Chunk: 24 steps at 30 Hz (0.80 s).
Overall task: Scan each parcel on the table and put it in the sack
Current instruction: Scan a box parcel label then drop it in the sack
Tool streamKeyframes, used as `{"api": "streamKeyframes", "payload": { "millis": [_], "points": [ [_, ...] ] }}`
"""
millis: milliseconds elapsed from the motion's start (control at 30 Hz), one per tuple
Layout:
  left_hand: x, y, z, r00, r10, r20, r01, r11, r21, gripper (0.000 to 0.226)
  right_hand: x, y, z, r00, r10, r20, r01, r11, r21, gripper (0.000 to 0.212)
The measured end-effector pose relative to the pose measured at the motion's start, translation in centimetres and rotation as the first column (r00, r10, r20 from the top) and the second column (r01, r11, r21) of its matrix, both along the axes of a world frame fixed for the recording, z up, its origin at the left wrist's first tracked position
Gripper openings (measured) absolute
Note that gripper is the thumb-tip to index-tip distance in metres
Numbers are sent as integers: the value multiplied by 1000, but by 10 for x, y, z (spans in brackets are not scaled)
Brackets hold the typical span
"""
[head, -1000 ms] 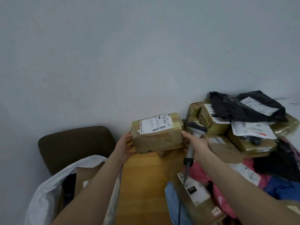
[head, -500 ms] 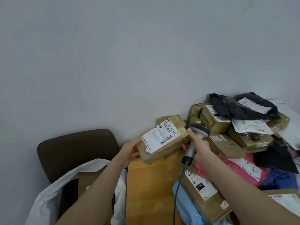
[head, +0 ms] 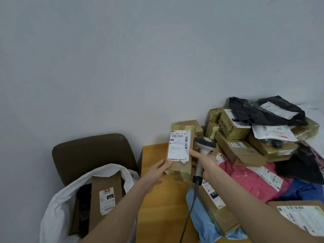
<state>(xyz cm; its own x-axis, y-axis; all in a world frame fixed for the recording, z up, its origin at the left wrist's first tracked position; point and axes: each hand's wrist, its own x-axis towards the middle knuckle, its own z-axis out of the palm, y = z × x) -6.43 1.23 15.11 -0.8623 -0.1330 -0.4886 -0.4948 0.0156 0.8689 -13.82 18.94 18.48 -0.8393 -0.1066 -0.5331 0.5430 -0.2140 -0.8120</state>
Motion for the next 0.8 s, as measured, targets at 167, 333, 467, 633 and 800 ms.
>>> {"api": "streamKeyframes", "payload": {
  "millis": [167,333,467,633,800],
  "points": [
    [1,-2,8,996,81,-22,-76,981,177,56,11,4,-8,999,29,24,-30,999,31,55],
    [5,-6,7,993,114,32,-118,976,185,71,16,7,-9,995,93,-31,-92,995,37,44],
    [7,-5,8,996,70,49,-80,969,235,71,18,12,-9,991,107,-84,-103,993,49,42],
    [3,3,-4,986,169,12,-169,971,168,52,26,18,-8,990,40,-133,-23,991,134,24],
    [3,1,-21,970,244,-21,-241,967,81,66,52,31,1,985,102,-137,-86,989,117,19]
  ]
}}
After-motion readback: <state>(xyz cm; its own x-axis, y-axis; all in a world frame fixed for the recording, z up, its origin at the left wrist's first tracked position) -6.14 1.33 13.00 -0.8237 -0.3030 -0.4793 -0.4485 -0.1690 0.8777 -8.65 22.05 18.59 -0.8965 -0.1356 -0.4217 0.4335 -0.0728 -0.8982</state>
